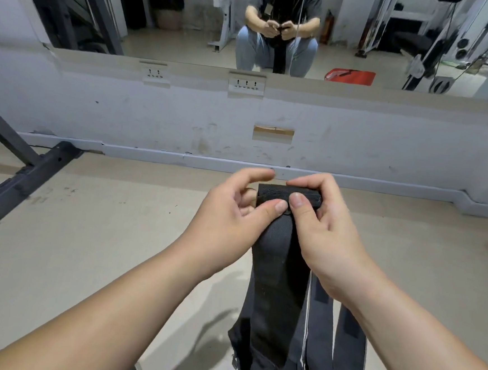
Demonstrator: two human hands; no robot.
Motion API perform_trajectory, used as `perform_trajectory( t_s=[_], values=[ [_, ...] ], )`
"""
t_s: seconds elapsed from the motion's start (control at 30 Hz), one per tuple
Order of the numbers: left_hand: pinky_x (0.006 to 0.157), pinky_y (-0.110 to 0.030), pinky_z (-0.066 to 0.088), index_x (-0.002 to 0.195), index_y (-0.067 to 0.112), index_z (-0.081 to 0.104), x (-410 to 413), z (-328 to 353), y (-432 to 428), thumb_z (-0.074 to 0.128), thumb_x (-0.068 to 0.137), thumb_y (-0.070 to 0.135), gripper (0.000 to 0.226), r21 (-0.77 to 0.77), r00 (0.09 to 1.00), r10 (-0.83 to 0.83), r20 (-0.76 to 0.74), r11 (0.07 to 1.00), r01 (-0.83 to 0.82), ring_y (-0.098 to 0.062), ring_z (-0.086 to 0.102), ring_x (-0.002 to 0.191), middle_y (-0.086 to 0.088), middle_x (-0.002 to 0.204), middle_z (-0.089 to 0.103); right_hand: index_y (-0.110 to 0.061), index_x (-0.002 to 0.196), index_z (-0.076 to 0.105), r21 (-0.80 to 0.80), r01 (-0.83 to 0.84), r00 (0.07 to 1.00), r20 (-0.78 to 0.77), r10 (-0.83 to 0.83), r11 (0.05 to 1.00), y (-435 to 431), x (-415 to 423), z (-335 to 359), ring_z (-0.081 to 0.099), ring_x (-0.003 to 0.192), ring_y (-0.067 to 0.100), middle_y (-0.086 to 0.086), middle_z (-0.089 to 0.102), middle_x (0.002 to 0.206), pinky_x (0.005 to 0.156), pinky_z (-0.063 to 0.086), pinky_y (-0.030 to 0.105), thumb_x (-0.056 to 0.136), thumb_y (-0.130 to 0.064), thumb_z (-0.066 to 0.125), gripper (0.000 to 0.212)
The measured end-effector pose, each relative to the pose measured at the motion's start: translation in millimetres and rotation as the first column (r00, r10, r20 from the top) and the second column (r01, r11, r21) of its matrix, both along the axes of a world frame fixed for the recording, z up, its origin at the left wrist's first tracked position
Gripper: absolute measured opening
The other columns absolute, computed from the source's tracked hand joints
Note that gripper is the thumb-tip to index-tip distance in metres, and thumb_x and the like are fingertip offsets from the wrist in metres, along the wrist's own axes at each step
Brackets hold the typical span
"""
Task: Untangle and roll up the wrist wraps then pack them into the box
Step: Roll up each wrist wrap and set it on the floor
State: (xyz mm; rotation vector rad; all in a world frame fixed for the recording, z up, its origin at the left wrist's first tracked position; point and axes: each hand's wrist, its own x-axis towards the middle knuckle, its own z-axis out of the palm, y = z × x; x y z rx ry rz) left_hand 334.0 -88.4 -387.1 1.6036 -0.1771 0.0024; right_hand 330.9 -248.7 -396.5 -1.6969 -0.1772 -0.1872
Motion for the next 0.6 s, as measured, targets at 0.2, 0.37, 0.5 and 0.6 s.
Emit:
perform_trajectory(
  t_s=[0.2, 0.37, 0.5, 0.6],
  values=[
    [0.062, -0.025, 0.042, 0.117, 0.023, 0.071, 2.6, 7.7, 4.2, 0.045, 0.108, 0.055, 0.043, -0.036, 0.909, -0.228, -0.349, 0.972, 0.231, -0.006, 0.062, 0.07, 0.006, 0.086, 0.073, -0.043, 0.101, 0.054, -0.135, -0.113, 0.991, 0.053, 0.121, 0.984, -3.9, -2.0, 0.3, 0.066, 0.088, 0.022, -0.005, 0.07, 0.092, 0.087, 0.054, 0.047, 0.103, -0.024, 0.053, 0.019],
    [0.094, -0.029, 0.054, 0.132, 0.033, 0.062, -0.1, 3.2, -1.4, 0.034, 0.108, 0.06, 0.045, 0.072, 0.936, -0.131, -0.326, 0.984, 0.163, -0.003, 0.07, 0.112, 0.009, 0.123, 0.074, -0.032, 0.107, 0.052, -0.369, -0.12, 0.969, 0.159, 0.19, 0.922, -4.8, -4.8, 3.5, 0.06, 0.093, 0.002, -0.02, 0.063, 0.1, 0.082, 0.041, 0.008, 0.105, -0.001, 0.051, 0.031],
    [0.108, -0.048, 0.053, 0.126, 0.028, 0.063, 0.0, -0.8, -2.5, 0.048, 0.107, 0.053, 0.035, -0.047, 0.953, -0.098, -0.285, 0.995, 0.088, -0.021, 0.07, 0.12, -0.004, 0.124, 0.075, -0.04, 0.11, 0.049, -0.35, -0.146, 0.976, 0.1, 0.191, 0.925, -6.8, -2.5, 5.5, 0.06, 0.092, -0.003, -0.029, 0.063, 0.099, 0.08, 0.043, 0.008, 0.107, -0.012, 0.053, 0.029],
    [0.106, -0.053, 0.054, 0.123, 0.029, 0.063, 2.4, 0.3, 2.4, 0.053, 0.106, 0.045, 0.025, -0.048, 0.977, -0.073, -0.202, 0.997, 0.065, -0.028, 0.071, 0.118, -0.008, 0.12, 0.075, -0.049, 0.117, 0.049, -0.096, -0.177, 0.983, -0.074, 0.171, 0.98, -1.1, -3.1, 5.7, 0.063, 0.089, -0.002, -0.03, 0.067, 0.094, 0.08, 0.049, 0.015, 0.103, -0.047, 0.055, 0.015]
  ],
)
